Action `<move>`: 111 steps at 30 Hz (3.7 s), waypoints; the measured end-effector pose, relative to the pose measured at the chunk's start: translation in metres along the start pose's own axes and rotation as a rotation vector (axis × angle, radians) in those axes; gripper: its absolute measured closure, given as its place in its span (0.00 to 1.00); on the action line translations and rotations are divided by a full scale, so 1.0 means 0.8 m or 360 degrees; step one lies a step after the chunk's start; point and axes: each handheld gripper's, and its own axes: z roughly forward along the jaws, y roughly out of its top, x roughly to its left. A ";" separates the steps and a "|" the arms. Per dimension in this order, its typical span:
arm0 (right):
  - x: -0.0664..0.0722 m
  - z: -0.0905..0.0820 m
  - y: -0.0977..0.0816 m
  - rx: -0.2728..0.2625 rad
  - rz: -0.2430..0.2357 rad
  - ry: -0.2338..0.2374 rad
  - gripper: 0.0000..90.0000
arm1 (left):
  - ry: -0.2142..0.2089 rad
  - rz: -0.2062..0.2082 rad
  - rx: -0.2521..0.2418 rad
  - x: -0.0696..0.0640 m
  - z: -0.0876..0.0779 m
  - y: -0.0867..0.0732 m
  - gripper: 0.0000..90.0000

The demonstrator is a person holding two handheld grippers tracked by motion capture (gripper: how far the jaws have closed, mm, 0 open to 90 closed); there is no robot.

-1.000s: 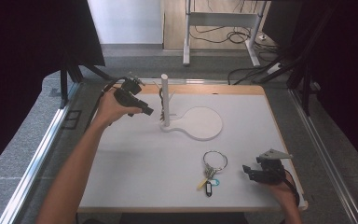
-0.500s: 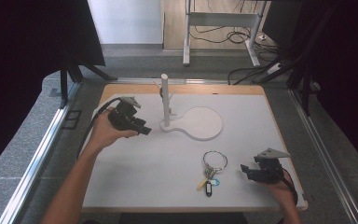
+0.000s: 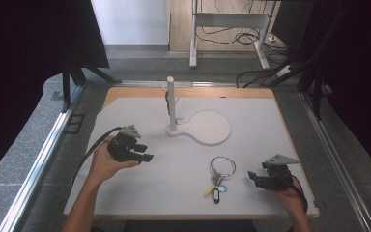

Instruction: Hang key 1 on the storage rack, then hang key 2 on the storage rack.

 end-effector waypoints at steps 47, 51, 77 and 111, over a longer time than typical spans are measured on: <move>0.017 0.008 0.115 0.0345 -0.0305 0.0176 0.44 | -0.0065 -0.0032 -0.0003 0.006 0.015 -0.041 0.54; 0.019 0.016 0.127 0.0436 -0.0327 0.0184 0.45 | -0.0064 -0.0027 0.0010 0.005 0.016 -0.041 0.54; 0.054 0.082 0.141 0.0960 -0.0208 0.0117 0.64 | -0.0063 -0.0012 0.0034 0.000 0.021 -0.043 0.54; 0.055 0.096 0.146 0.1128 -0.0198 0.0171 0.96 | -0.0031 0.0003 0.0038 -0.001 0.019 -0.045 0.54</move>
